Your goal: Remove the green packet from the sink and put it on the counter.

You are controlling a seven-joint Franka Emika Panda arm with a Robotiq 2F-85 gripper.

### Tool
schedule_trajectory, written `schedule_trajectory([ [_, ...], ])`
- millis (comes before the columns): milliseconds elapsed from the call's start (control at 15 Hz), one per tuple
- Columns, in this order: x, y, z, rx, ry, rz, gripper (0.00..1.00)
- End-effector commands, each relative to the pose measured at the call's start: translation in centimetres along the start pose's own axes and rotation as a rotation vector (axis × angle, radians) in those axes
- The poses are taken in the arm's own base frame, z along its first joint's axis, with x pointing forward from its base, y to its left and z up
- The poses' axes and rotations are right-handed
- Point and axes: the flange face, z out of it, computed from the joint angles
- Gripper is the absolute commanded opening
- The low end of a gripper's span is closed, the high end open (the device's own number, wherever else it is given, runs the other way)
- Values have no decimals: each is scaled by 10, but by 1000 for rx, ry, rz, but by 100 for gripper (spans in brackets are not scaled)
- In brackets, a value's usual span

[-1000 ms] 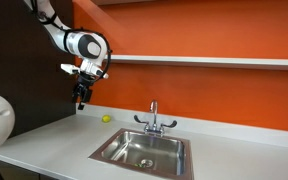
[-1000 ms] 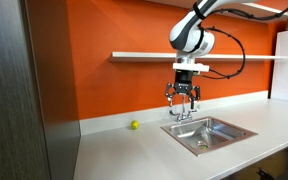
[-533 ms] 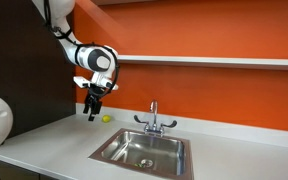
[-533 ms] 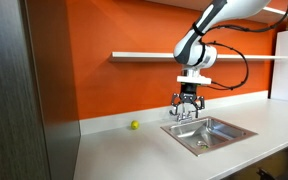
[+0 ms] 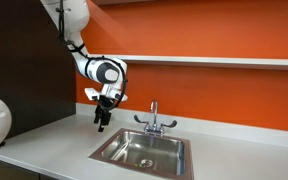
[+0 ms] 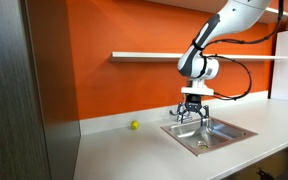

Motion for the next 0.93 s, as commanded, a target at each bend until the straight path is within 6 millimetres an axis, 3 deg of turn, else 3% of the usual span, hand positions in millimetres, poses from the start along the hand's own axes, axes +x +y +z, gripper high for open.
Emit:
schedule_trajectory([
  [0,27,11,10,-2,11,12,100],
  [867,102,42,60,-29,18,101,100],
])
